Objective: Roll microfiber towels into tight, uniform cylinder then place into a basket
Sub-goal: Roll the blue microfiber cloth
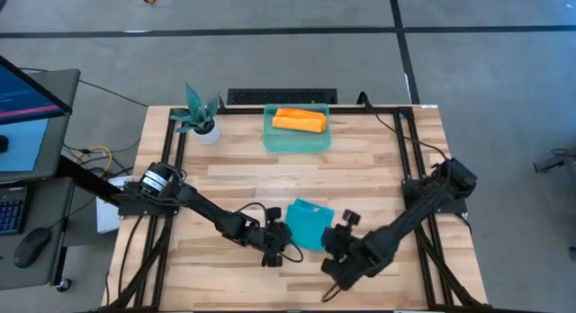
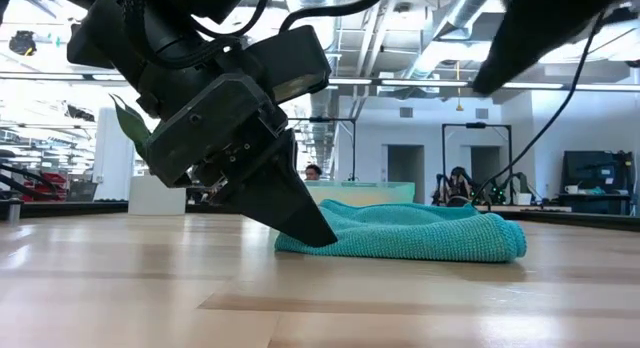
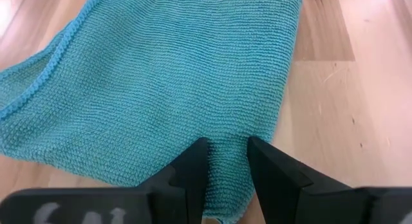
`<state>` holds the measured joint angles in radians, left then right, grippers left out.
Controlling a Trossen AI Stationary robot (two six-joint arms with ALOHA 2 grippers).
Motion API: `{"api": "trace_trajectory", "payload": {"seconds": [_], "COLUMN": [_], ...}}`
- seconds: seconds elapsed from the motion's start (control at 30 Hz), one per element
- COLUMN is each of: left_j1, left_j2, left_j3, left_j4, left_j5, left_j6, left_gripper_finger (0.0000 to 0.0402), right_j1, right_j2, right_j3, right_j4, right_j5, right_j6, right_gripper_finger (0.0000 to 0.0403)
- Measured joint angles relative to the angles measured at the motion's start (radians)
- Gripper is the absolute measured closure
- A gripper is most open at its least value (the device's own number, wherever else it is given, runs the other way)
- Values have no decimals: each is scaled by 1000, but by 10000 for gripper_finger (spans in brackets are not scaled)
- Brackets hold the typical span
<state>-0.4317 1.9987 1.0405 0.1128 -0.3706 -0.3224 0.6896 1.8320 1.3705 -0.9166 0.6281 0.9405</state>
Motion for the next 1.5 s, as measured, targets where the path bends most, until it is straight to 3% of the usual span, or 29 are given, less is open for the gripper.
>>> {"api": "trace_trajectory", "payload": {"seconds": [0.13, 0.27, 0.77, 1.0, 1.23, 1.5], "left_j1": [0, 0, 0, 0, -4, -81], "left_j2": [0, 0, -1, -1, -2, -7], "left_j3": [1, 2, 3, 16, 98, 206], "left_j4": [-3, -8, -18, -44, -232, -499], "left_j5": [0, 0, -3, 1, -5, -268], "left_j6": [-37, -72, -278, -227, -193, -123], "left_gripper_finger": [295, 295, 295, 295, 295, 295], "right_j1": [-47, -91, -171, -178, -190, -195], "right_j2": [43, 96, 185, 227, 232, 236], "right_j3": [-1, -1, -8, -4, -3, -7], "right_j4": [142, 192, 171, 105, 81, 45], "right_j5": [-124, -214, -448, -483, -479, -371], "right_j6": [-194, -280, -207, -207, -241, -304], "right_gripper_finger": [290, 290, 290, 290, 290, 290]}}
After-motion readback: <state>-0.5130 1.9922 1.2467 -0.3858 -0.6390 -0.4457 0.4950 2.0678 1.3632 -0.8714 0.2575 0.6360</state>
